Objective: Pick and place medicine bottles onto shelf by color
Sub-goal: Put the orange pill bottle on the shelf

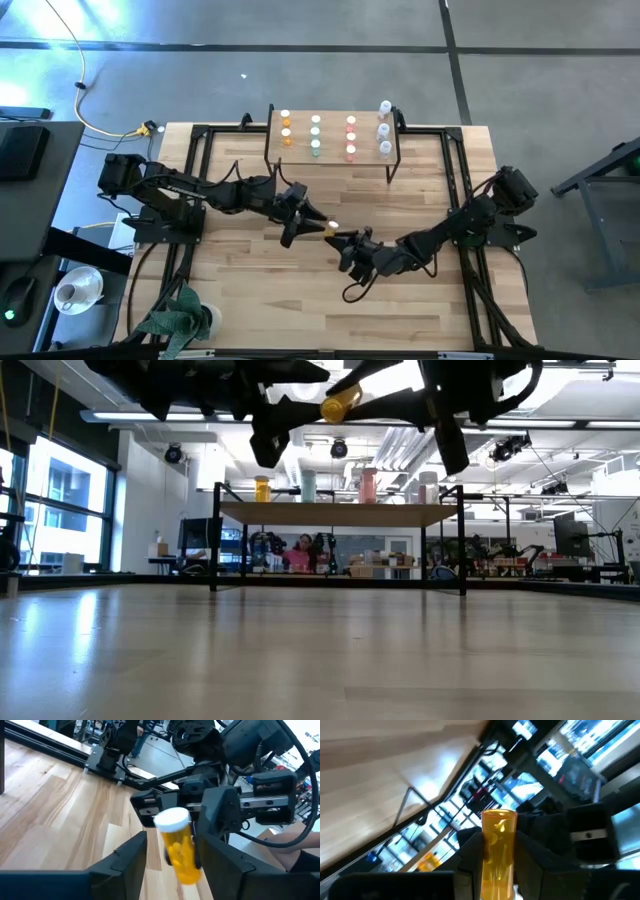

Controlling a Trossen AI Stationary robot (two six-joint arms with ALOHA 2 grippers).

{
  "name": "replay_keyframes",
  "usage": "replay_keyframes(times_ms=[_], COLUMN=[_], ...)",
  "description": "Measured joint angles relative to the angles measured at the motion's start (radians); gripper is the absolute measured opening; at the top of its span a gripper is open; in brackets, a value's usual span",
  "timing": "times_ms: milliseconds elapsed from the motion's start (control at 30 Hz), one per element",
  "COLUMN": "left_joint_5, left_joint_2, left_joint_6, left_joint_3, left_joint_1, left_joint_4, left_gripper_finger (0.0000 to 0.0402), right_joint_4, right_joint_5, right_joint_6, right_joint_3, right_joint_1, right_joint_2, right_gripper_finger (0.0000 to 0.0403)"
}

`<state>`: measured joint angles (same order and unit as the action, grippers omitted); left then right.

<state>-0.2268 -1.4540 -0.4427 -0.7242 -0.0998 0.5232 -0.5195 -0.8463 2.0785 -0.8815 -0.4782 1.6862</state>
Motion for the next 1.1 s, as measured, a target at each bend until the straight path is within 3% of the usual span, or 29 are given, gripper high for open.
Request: replay_keyframes(times_ms=[333,633,1100], left_joint_5=[0.004,0.027,-0.034], left_joint_2=[-0.001,-0.001,-0.035], left_joint_6=[-0.002,0.0,-0.038], left_joint_3=[0.0,0.0,0.001], left_joint_1=[0.018,0.014,0.014], left_joint_4=[0.005,0.017,0.072], left_gripper_finger=[0.0172,0.0172,0.0172], right_joint_4=[-0.064,-0.089,-0.128], right_joint_5=[0.096,0.118,0.168], right_joint_6=[0.055,0.092,0.13], right_joint_3=[0.0,0.0,0.0], right_joint_1=[0.041,0.06,0.06], right_joint_2=[0.0,0.003,0.005], right_gripper_finger=[0.0076,0.0076,0.0076])
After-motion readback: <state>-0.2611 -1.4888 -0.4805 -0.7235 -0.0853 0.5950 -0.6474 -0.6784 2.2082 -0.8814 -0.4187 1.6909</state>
